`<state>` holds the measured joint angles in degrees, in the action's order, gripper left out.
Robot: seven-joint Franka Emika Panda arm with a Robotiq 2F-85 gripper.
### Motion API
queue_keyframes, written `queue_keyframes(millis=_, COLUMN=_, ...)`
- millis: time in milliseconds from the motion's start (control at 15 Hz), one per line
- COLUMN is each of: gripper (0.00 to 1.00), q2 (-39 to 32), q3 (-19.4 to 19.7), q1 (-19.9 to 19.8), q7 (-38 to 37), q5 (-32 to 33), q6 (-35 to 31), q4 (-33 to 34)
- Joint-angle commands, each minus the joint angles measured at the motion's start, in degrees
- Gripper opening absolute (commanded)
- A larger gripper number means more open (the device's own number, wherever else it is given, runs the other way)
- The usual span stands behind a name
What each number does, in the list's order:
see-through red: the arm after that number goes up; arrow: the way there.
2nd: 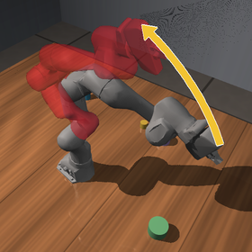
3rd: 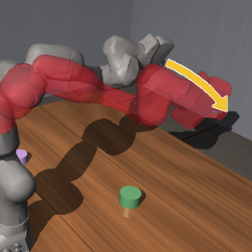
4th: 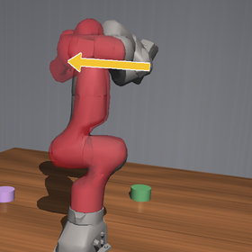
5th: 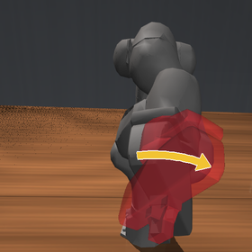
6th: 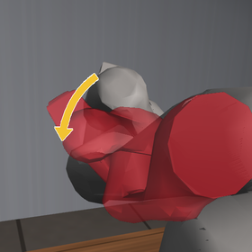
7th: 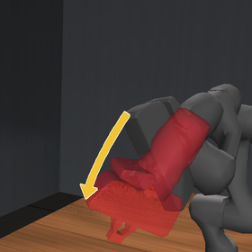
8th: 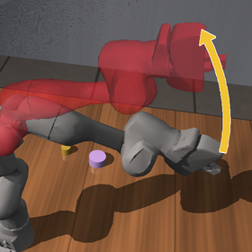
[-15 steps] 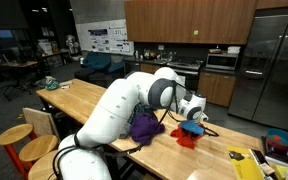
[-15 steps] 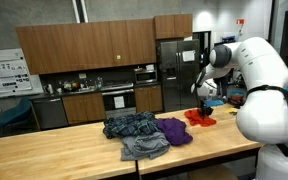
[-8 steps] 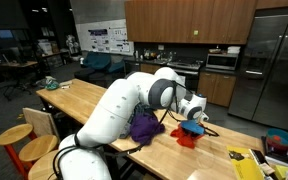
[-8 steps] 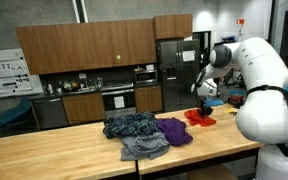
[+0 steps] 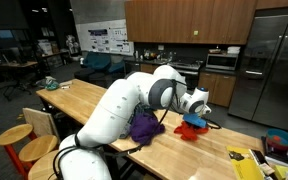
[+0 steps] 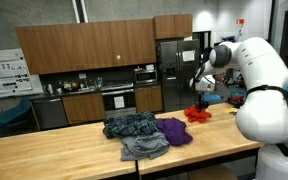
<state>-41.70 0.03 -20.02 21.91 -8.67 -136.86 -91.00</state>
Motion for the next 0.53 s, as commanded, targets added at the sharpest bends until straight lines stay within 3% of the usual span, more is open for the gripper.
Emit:
queue_keyframes(millis=0, gripper=0.06, q2=3.17, q3=-0.18, q1=1.09, q7=-1.51, q5=-0.04, q6=-0.69, q4=-0.37)
queue_keyframes(millis=467, gripper=0.06, q2=7.94, q3=-0.01, q1=6.16, q7=-3.34, q5=2.5, q6=-3.5, q4=-1.4)
